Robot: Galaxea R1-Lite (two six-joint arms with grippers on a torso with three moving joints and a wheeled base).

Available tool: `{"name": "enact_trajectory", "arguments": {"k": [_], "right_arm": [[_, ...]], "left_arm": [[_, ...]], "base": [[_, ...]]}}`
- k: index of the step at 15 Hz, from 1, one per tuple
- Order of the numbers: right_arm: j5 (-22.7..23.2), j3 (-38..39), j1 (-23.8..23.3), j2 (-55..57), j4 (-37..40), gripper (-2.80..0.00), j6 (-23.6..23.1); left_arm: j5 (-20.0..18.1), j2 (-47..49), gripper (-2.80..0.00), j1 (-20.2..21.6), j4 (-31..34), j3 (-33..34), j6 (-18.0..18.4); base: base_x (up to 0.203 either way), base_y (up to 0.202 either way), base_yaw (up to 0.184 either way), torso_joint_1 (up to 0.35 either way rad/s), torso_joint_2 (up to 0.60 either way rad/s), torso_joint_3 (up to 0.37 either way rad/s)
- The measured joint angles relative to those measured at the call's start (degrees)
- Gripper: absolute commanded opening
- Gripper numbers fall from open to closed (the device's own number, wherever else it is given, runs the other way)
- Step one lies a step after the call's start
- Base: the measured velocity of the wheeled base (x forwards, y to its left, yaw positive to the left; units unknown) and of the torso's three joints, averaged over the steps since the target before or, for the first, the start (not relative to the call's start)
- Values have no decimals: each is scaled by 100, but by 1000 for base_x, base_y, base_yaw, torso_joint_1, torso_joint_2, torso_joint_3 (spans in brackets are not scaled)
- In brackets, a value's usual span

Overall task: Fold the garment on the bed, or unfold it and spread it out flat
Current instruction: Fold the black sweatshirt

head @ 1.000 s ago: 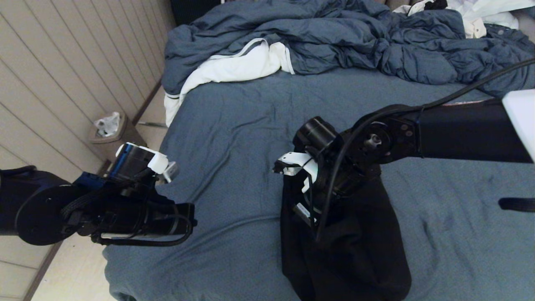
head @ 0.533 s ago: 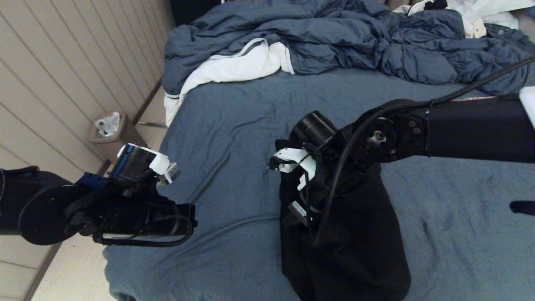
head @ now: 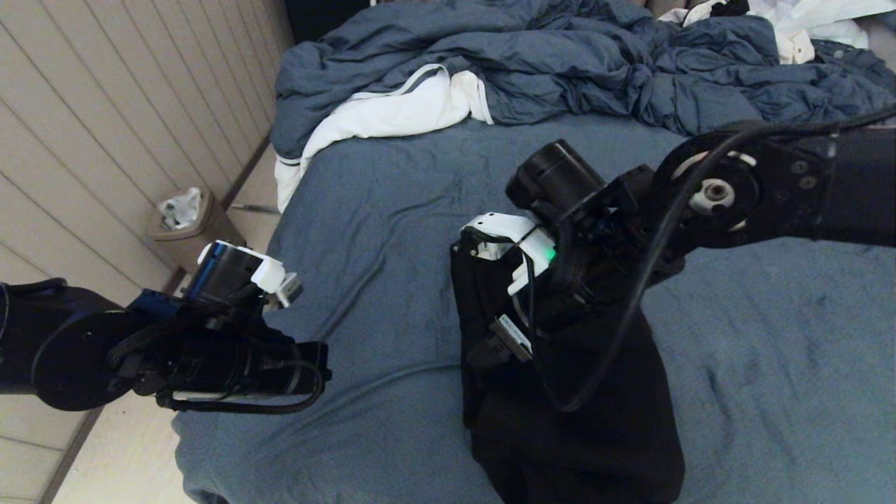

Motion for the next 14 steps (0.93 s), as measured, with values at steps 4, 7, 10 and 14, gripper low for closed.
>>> {"name": "enact_trajectory", "arguments": {"k": [4,7,10,14], "right_arm": [[-18,159,-69,-226,2,-280,133],[-22,456,-95,-441,-212,-280,222],[-28,667,-157,-623,-229,-280,588],[-83,1097,-209,-906,-234,-280,1021]], "left_arm": [[-5,0,-280,2,-2,0,-6],[-6,0,-280,-2,-1,-9,-12],[2,-2,-280,-23,0,-49,-42],[64,11,-280,-204,64,-592,-249]], "base": [[0,0,0,0,0,0],[0,0,0,0,0,0],[0,0,0,0,0,0],[0,0,0,0,0,0]]}}
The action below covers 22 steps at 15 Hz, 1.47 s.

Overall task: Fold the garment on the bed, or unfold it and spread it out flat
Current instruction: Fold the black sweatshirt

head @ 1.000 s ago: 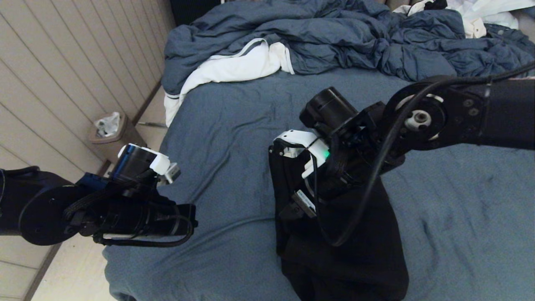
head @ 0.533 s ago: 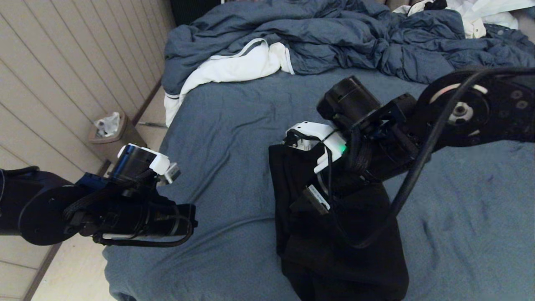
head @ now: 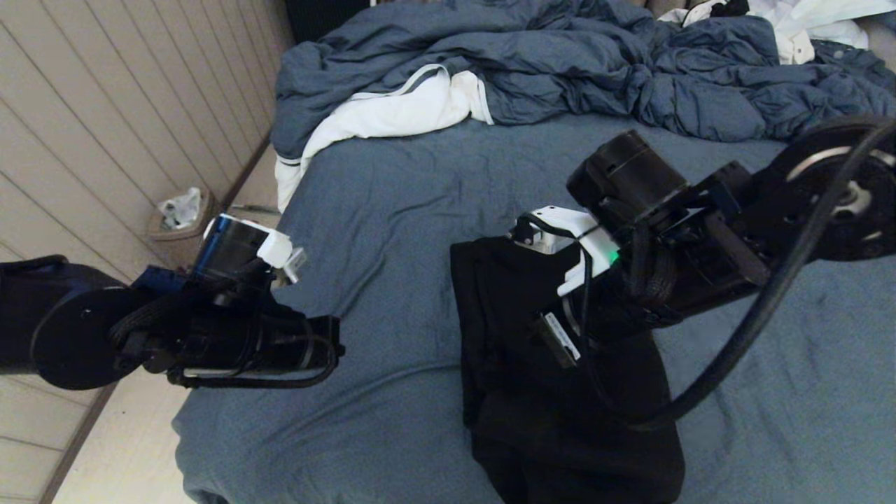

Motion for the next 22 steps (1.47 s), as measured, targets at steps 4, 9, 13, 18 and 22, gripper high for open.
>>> {"name": "enact_trajectory", "arguments": {"k": [4,9,13,18,22], "right_arm": [[-22,218,-530,-282,-1,-280,268],[14,946,-997,-437,-423,-280,325],[125,1640,-969,-496,-1076,-280,337],[190,2037,-750,-503,-1161,-280,485],[180,2544,-499,-384,-1841,-280,538]], "left_arm": [[85,272,-280,-445,890,-1504,-112],[241,1286,-280,-1225,2406,-3762,-297],[396,2101,-280,-1818,2988,-4967,-358],[397,2600,-280,-1954,2878,-5361,-312],[357,2902,-280,-1924,2761,-5379,-319]], "base": [[0,0,0,0,0,0],[0,0,0,0,0,0],[0,0,0,0,0,0],[0,0,0,0,0,0],[0,0,0,0,0,0]]}}
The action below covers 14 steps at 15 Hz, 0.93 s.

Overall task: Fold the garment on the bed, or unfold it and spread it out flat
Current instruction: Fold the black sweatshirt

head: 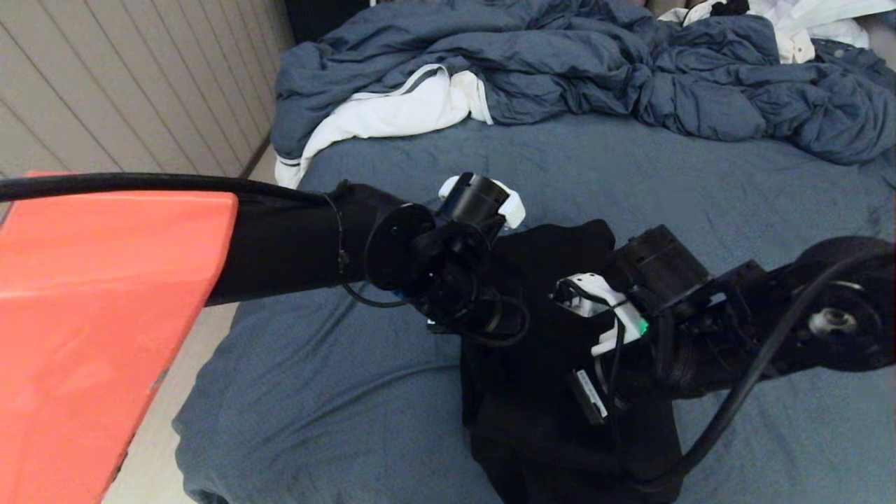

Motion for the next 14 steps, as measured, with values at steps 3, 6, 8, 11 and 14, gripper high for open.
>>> {"name": "enact_trajectory", "arguments": {"k": [3,6,8,11,14], "right_arm": [[5,384,52,172,-283,-280,5],[3,910,133,253,-621,-280,5],[3,1295,200,263,-837,-280,5],[-6,1620,262,232,-998,-280,5],[-17,1620,266,79,-990,-280,5]], "left_arm": [[-27,135,-280,132,-195,0,0],[-30,235,-280,231,-292,-2,18],[-30,286,-280,248,-338,-4,27],[-29,318,-280,272,-408,-6,36],[-35,315,-280,309,-416,-6,38]], "base": [[0,0,0,0,0,0],[0,0,0,0,0,0],[0,0,0,0,0,0],[0,0,0,0,0,0],[0,0,0,0,0,0]]}}
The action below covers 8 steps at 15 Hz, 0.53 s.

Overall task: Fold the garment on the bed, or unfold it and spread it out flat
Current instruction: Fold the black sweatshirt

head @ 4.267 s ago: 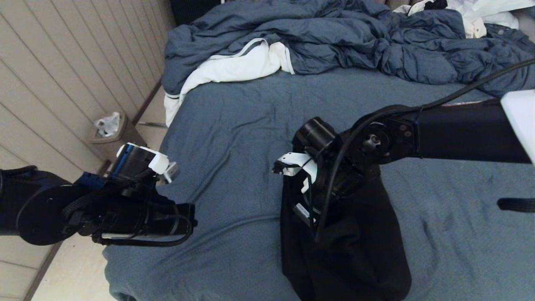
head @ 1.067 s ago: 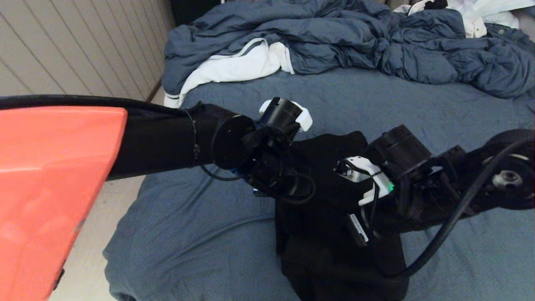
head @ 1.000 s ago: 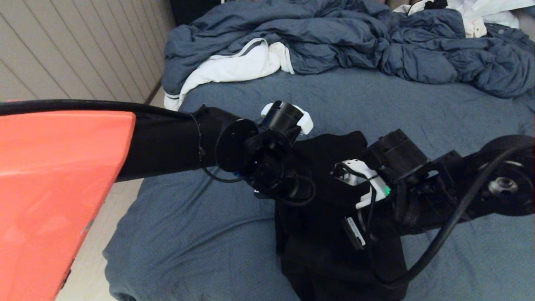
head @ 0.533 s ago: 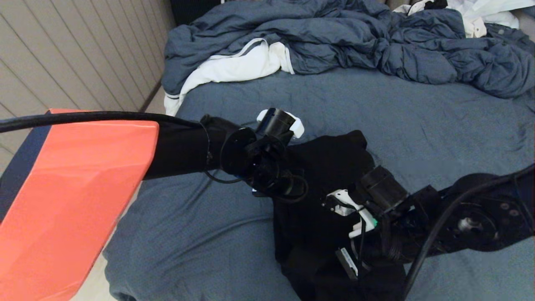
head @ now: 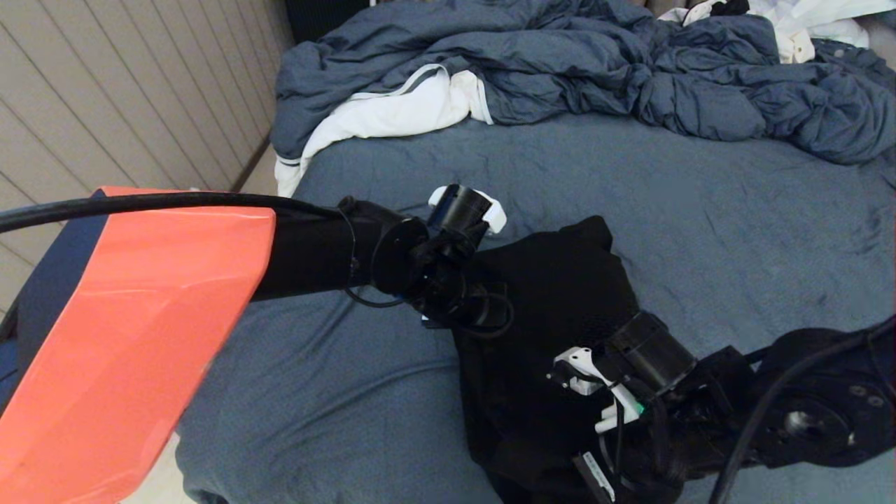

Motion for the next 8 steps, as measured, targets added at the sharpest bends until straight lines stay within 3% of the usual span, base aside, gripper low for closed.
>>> {"name": "enact_trajectory", "arguments": {"k": [5,8], "right_arm": [[-30,-163,-108,-747,55,-280,-14],[-41,-269,-458,-1218,341,-280,-63]], "left_arm": [[-28,-217,-280,63,31,0,-16],[-29,-392,-280,57,22,0,-12]], "base": [[0,0,0,0,0,0],[0,0,0,0,0,0]]}}
